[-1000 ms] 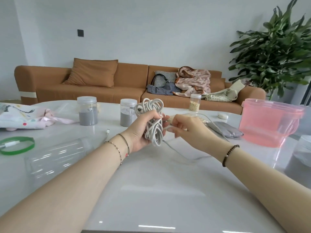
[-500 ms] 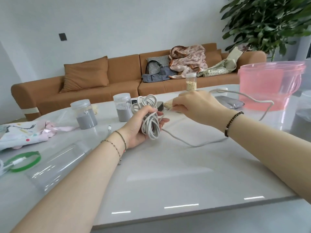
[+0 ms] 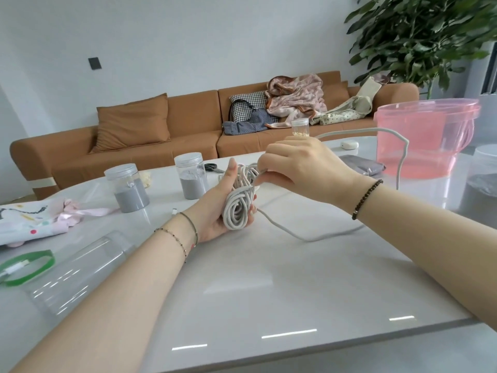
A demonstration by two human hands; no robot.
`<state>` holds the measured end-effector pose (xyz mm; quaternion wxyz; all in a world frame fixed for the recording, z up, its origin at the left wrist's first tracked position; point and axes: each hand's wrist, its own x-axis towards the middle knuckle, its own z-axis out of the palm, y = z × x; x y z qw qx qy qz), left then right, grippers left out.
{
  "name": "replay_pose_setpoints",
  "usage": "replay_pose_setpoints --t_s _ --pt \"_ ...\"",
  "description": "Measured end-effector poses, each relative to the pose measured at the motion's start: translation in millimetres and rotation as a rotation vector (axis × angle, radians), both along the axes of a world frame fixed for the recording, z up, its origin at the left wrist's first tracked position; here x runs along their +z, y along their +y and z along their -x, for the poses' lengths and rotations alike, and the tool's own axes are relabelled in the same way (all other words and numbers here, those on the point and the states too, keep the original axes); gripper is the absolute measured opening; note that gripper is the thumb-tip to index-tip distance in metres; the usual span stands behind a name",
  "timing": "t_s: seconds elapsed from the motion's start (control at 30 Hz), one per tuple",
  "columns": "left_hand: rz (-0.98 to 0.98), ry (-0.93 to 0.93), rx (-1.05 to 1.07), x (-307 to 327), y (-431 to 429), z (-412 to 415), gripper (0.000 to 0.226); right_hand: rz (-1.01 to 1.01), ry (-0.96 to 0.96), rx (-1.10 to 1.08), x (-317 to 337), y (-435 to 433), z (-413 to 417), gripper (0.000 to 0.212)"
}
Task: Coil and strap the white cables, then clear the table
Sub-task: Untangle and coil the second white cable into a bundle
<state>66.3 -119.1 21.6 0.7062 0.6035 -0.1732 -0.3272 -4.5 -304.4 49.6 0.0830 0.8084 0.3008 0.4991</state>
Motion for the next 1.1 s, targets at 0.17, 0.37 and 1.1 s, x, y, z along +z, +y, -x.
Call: replay_pose_setpoints --t_s 0.17,0.37,1.1 --pt "-0.100 -0.157 -0.131 -0.9 1.2 -0.7 0.078 -0.179 0.045 -0.012 5.6 -2.9 1.9 0.041" --pt "-0.135 -0.303 -0.296 -1.6 2.2 0.2 0.098 -0.408 0.409 -0.013 2.7 -6.0 -4.1 0.046" --pt "-0.149 -0.270 -0.552 7.9 12.3 1.8 0.047 -0.859 0.689 0.148 -8.9 12.6 -4.6 0.067"
